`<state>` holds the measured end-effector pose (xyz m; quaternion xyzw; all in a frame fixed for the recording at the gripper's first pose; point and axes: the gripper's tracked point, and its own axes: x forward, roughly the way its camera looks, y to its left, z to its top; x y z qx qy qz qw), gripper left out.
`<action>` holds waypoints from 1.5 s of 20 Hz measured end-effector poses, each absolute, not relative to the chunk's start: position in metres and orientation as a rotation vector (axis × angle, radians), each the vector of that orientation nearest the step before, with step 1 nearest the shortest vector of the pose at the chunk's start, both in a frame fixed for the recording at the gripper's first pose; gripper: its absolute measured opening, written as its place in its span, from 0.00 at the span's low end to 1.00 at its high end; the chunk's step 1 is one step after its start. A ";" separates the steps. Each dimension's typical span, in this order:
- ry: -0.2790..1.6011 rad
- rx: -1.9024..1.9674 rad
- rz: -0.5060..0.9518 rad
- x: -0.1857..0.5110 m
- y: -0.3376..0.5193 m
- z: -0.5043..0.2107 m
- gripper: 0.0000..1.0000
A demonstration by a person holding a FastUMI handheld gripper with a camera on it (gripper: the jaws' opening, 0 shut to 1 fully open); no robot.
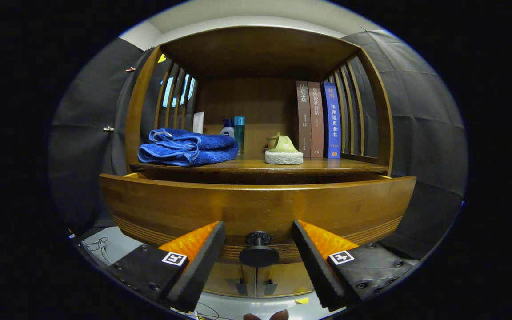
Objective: Pull open the drawer, take out the items inside it, and place them on the countertop above the cabinet.
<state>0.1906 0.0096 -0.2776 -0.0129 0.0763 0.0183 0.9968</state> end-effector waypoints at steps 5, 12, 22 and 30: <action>0.162 -0.041 0.036 0.221 0.011 -0.279 1.00; 0.178 -0.067 0.025 0.246 0.012 -0.283 1.00; 0.149 -0.082 0.025 0.235 0.008 -0.263 0.99; 0.002 -0.072 0.050 0.150 0.012 -0.135 0.98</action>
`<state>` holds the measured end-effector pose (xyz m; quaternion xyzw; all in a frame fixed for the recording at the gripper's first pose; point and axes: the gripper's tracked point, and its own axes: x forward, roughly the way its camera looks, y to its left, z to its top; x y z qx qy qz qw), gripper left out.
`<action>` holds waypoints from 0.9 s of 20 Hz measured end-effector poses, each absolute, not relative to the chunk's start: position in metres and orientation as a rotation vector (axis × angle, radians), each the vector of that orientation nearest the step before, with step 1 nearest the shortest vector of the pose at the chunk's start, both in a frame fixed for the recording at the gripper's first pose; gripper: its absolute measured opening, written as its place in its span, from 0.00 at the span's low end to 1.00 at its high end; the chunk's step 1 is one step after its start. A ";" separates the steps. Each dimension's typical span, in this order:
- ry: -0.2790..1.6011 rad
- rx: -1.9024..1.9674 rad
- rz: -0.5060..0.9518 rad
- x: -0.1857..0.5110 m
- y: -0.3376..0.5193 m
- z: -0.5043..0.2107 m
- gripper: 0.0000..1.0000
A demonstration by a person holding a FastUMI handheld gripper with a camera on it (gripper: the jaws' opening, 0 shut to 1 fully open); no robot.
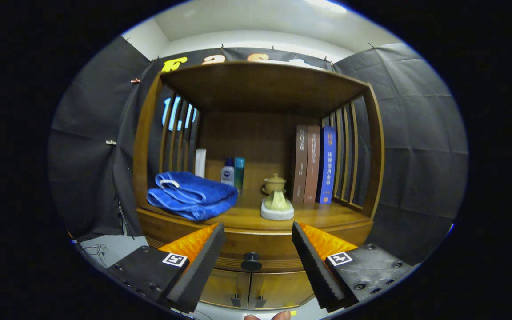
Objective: Pull open the drawer, take out the items inside it, and place them on the countertop above the cabinet.
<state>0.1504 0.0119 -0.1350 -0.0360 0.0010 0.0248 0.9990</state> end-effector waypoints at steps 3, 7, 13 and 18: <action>0.008 -0.060 0.055 0.122 0.017 -0.102 0.98; -0.025 -0.029 0.050 0.088 0.017 -0.054 0.98; -0.036 0.004 0.051 0.034 0.007 -0.009 0.98; -0.042 0.010 0.034 0.014 -0.011 0.013 0.98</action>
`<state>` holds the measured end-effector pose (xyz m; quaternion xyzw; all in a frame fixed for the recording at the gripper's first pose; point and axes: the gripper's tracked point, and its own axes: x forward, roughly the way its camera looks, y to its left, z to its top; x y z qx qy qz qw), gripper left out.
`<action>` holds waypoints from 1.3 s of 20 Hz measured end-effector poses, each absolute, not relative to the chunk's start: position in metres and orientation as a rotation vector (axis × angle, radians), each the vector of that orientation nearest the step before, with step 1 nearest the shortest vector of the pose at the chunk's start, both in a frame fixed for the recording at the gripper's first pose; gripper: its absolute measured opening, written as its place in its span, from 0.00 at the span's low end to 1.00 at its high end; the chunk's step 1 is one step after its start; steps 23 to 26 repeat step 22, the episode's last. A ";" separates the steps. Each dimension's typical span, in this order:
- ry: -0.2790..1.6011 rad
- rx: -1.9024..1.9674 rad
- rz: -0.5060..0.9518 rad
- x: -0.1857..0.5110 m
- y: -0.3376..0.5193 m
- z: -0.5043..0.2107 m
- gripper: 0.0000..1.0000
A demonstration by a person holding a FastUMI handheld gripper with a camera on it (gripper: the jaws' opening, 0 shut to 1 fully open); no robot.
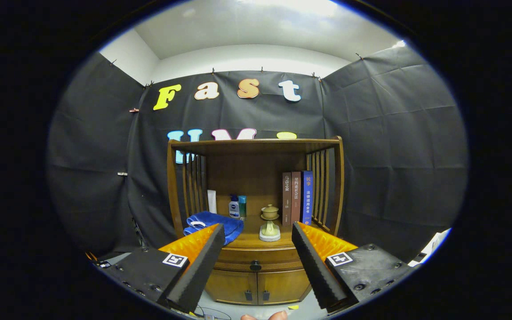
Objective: Pull open the drawer, take out the items inside it, and place them on the countertop above the cabinet.
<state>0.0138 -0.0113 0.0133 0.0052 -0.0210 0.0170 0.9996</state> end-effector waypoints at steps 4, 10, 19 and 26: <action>-0.041 0.011 0.033 0.012 -0.016 0.013 0.98; -0.017 0.006 0.053 0.012 -0.008 0.001 0.98; -0.015 -0.004 0.066 0.014 -0.001 -0.001 0.98; -0.007 0.001 0.064 0.015 -0.001 -0.003 0.98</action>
